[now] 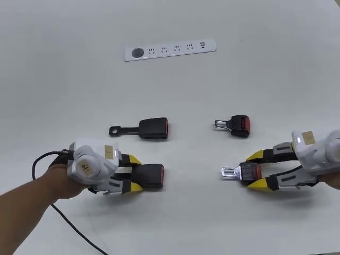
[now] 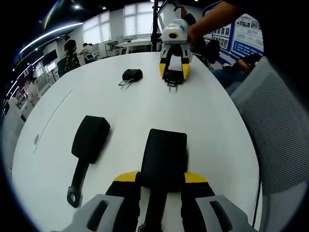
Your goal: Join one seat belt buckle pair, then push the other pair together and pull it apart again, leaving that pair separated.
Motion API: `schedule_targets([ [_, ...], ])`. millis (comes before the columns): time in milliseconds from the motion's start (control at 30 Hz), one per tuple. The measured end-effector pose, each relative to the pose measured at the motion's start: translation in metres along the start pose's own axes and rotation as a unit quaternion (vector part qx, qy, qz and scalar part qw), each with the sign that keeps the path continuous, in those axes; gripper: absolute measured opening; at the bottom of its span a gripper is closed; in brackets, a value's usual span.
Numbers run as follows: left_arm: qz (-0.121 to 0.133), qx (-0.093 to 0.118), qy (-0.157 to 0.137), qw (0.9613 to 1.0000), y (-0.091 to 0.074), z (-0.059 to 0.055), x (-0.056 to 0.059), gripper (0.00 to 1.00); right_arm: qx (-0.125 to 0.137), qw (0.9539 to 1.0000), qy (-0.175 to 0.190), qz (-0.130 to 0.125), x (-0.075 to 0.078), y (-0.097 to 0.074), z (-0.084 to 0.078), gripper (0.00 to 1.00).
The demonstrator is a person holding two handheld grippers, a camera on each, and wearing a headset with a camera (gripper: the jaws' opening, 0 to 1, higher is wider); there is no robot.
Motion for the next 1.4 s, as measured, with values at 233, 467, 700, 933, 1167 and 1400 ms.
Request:
schedule_targets([
  [233, 0.0, -0.001, 0.0, 1.0, 0.0, -0.001, -0.001, 0.33, 0.013, 0.9999, -0.002, 0.003, 0.0, 0.015, 0.011, 0.35],
  [467, 0.0, 0.0, 0.001, 1.0, 0.0, -0.002, -0.001, 0.33, 0.021, 0.9997, -0.006, 0.005, -0.001, 0.032, 0.024, 0.35],
  [700, -0.001, -0.001, 0.002, 1.0, 0.0, -0.003, -0.002, 0.33, 0.028, 0.9995, -0.009, 0.007, 0.0, 0.048, 0.035, 0.35],
  [933, 0.0, -0.003, 0.002, 1.0, 0.0, -0.003, -0.002, 0.33, 0.033, 0.9993, -0.013, 0.014, 0.001, 0.066, 0.046, 0.35],
  [1167, -0.001, -0.007, 0.005, 1.0, 0.0, -0.003, -0.001, 0.33, 0.034, 0.9992, -0.008, 0.017, 0.003, 0.083, 0.058, 0.35],
  [1400, -0.001, -0.008, 0.006, 0.9999, 0.0, -0.004, -0.002, 0.33, 0.031, 0.9992, -0.013, 0.021, 0.003, 0.095, 0.067, 0.35],
])
Point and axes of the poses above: the centre of the closed fingertips' face, and the gripper's own axes: y roughly forward along the fingers, x roughly to its right, z roughly out of its top, the point moved 1 cm from there along -y, roughly backward along the fingers, and after that the axes turned 10 degrees about z, right-handed, at the moved point
